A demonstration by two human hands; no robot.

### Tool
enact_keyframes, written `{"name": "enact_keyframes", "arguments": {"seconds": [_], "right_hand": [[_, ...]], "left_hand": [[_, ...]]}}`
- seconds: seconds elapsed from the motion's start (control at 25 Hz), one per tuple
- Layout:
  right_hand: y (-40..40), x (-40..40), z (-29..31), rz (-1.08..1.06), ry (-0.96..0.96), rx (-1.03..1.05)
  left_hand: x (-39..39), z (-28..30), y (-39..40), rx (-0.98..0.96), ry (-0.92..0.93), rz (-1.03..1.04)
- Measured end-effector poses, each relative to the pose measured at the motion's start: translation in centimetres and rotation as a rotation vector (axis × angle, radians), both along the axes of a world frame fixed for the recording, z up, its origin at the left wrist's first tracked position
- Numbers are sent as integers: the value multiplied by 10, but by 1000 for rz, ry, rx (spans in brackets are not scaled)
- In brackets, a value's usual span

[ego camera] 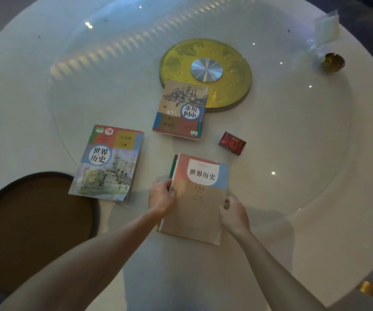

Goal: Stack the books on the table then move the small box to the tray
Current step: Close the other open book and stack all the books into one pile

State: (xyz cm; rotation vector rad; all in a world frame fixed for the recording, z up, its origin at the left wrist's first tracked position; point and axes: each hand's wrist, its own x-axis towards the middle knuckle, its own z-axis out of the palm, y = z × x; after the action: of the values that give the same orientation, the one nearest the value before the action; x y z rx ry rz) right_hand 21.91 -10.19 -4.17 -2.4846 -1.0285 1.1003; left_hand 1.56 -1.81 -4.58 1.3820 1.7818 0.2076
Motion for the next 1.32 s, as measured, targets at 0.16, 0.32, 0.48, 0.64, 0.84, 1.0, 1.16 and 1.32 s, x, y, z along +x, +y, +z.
{"name": "enact_keyframes", "arguments": {"seconds": [0.16,0.32,0.48,0.64,0.84,1.0,1.16,1.32], "right_hand": [[3,-3,-7,13,-27,-15],[7,-8,-7,39,-33,-27],[7,-15,-5,-2,-57,-33],[5,-19,-10,-19,-18,-56],[3,-33,-6,-45,3,-50],[5,-54,18,-102,-12,-73],[18,-88,45,-20,-222,-23],[55,-130,49,115,-99,92]], "left_hand": [[-4,5,3,35,25,0],[-11,0,8,-14,30,0],[-18,-2,11,-41,6,-12],[-22,-1,8,-74,-77,-19],[-42,13,1,-153,-231,-10],[-73,9,-3,-153,-268,-34],[-110,13,5,-110,-282,-9],[-157,23,32,47,-153,101]]}}
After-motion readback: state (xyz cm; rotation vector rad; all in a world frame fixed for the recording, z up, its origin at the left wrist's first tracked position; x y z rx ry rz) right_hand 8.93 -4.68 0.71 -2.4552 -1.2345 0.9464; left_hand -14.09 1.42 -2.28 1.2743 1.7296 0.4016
